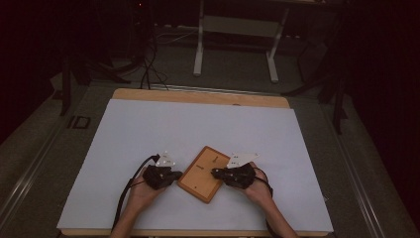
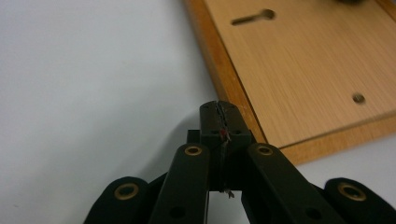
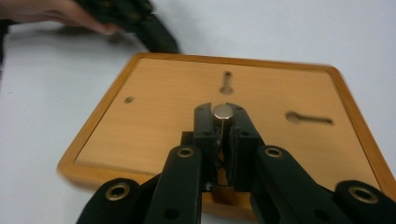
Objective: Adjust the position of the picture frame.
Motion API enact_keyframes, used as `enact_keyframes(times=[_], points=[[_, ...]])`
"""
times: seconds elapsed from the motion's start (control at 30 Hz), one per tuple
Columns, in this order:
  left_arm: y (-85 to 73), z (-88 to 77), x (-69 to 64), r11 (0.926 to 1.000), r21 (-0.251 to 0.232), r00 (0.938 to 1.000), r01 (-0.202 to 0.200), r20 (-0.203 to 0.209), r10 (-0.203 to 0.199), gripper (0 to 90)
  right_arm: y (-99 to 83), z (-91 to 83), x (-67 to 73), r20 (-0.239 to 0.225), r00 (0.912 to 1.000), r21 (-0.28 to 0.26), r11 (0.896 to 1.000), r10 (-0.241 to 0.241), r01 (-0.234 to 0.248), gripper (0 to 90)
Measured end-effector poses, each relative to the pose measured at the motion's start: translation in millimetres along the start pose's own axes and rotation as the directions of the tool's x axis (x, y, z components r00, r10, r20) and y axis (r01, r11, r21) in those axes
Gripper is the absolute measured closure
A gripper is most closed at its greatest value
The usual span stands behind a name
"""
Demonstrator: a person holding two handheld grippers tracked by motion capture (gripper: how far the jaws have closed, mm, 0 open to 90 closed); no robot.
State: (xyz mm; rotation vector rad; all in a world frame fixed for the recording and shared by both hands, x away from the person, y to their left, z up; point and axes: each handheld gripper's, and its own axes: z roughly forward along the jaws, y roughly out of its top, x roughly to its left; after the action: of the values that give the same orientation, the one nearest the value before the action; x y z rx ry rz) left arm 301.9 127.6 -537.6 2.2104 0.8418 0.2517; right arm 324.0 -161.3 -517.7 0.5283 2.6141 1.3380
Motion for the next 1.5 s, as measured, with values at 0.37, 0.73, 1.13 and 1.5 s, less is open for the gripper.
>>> enact_keyframes(times=[0.37, 0.73, 1.13, 1.5], points=[[1.7, 5.4, -30.2, 0.996, 0.027, 0.9925, -0.085, 0.091, 0.082, 89.9, 0.0, -0.1, -12.3, 0.162, 0.9826, 0.005, 0.996, 0.091, -0.093, 83.8], [5.1, 13.4, -49.7, 0.9898, 0.016, 0.9736, -0.142, 0.183, 0.137, 89.8, 2.7, 7.3, -23.0, 0.224, 0.9563, -0.032, 0.982, 0.188, -0.185, 83.3], [10.8, 29.8, -82.7, 0.9737, -0.049, 0.9465, -0.223, 0.228, 0.228, 89.8, 20.2, 33.8, -19.0, 0.155, 0.9734, -0.041, 0.986, 0.169, -0.164, 83.4], [13.7, 29.3, -87.3, 0.9694, -0.061, 0.9412, -0.238, 0.232, 0.245, 88.1, 33.7, 61.4, -5.7, 0.047, 0.9951, 0.004, 0.996, 0.087, -0.087, 83.8]])
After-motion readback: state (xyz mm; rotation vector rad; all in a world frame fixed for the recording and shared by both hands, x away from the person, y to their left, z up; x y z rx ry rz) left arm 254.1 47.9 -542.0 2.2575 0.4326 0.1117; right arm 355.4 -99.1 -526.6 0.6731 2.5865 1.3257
